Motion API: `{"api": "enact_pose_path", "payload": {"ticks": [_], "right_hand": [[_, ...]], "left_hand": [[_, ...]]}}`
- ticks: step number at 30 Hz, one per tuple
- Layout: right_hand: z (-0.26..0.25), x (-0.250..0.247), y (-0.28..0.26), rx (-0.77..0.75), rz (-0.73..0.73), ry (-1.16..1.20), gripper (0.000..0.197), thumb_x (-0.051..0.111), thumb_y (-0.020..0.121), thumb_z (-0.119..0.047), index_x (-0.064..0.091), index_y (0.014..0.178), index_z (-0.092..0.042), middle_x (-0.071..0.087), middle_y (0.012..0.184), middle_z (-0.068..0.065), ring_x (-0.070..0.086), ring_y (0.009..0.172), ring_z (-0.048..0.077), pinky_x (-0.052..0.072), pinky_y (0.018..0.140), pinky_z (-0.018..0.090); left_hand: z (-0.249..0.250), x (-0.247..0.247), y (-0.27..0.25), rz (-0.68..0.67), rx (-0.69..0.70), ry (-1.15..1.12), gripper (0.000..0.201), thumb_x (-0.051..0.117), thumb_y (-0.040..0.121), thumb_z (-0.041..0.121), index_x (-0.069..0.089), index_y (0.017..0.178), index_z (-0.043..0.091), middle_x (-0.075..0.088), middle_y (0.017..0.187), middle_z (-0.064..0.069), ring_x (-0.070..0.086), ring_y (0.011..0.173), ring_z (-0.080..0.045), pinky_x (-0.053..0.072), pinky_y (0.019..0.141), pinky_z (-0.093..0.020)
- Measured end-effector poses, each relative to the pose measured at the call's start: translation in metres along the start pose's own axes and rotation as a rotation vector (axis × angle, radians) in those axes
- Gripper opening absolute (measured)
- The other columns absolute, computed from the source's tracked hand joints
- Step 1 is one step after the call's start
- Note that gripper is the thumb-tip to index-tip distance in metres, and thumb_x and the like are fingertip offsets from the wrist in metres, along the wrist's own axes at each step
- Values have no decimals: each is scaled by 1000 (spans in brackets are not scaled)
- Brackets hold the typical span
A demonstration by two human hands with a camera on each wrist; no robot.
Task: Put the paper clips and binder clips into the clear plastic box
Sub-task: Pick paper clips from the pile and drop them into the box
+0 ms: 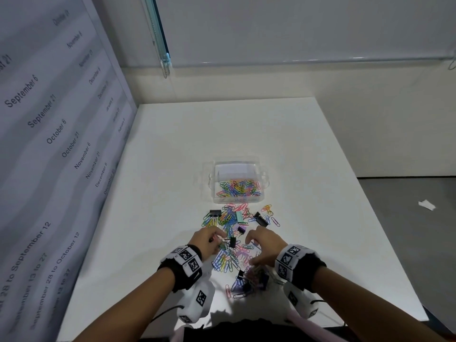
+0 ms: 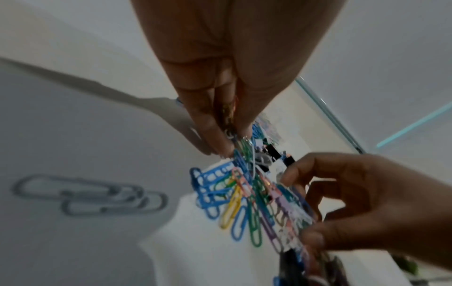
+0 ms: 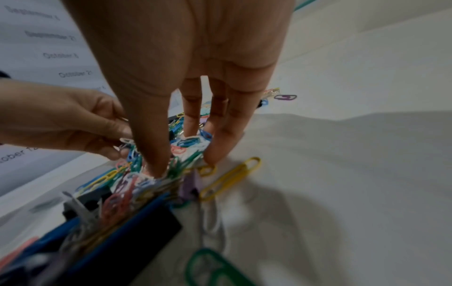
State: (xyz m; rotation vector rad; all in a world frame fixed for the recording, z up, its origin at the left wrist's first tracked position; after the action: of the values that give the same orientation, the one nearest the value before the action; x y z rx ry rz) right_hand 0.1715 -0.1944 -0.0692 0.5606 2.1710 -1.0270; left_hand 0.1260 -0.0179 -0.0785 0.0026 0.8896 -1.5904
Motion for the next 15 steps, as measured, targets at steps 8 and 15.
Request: {"api": "enact_pose_path", "payload": {"ticks": [8,15], "right_hand": [[1,1,2,31,32,96,20,62,78,-13,65,97,-11,65,82,-1,57,79,15,41,67,20],[8,-24,0,138,164,209,25,47,73,-2,54,65,-24,56,68,-8,50,61,8,44,59,20]], "left_hand": [[3,-7,-2,-42,-130,-498,21,36,97,-5,52,108,3,63,85,-16,64,46,-8,56,52,-18],[5,-13,6,8,-185,-635,18,42,97,2,55,108,-3,66,80,-15,66,46,-13,56,49,-18]]}}
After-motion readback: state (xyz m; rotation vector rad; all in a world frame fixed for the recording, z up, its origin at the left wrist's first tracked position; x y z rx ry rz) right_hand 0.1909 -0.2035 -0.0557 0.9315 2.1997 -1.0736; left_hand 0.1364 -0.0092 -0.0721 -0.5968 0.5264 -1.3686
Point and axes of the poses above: each hand's wrist, its own y-axis towards the middle knuckle, its own x-axis out of the palm, z = x × y, the point moved 4 cm from there along y, towards the middle knuckle
